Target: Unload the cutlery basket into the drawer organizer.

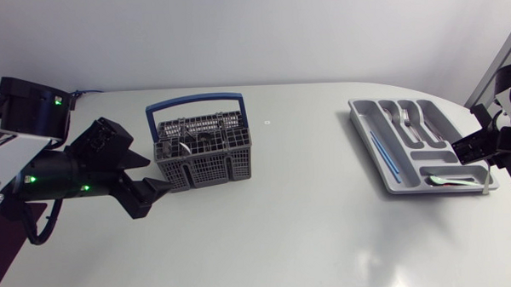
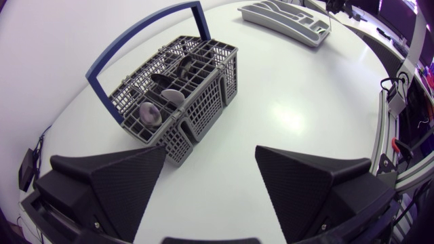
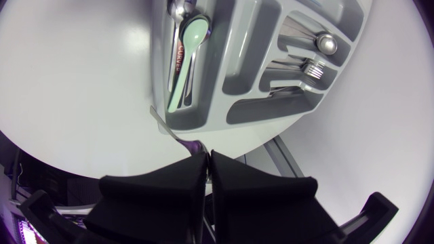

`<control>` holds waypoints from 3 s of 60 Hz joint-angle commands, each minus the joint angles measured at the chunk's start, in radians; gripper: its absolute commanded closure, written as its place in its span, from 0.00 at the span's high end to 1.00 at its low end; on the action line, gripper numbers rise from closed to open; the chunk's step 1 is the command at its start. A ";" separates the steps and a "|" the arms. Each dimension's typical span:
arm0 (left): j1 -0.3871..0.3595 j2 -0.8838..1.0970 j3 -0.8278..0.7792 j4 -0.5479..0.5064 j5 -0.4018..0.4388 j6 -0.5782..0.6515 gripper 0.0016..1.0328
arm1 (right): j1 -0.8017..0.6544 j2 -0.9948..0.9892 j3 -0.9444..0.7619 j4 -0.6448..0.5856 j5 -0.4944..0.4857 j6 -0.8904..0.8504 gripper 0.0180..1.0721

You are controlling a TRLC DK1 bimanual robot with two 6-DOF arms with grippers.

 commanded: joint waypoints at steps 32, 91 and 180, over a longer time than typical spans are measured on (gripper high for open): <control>-0.020 0.003 0.023 -0.005 -0.010 -0.036 0.89 | -0.016 0.033 0.126 0.007 -0.002 -0.044 0.05; -0.012 -0.016 -0.007 0.004 -0.010 -0.035 0.89 | 0.128 0.067 -0.124 0.179 -0.022 0.073 0.06; -0.007 0.063 0.163 -0.060 -0.010 -0.202 0.89 | 0.209 -0.076 0.402 -0.752 -0.757 1.007 0.56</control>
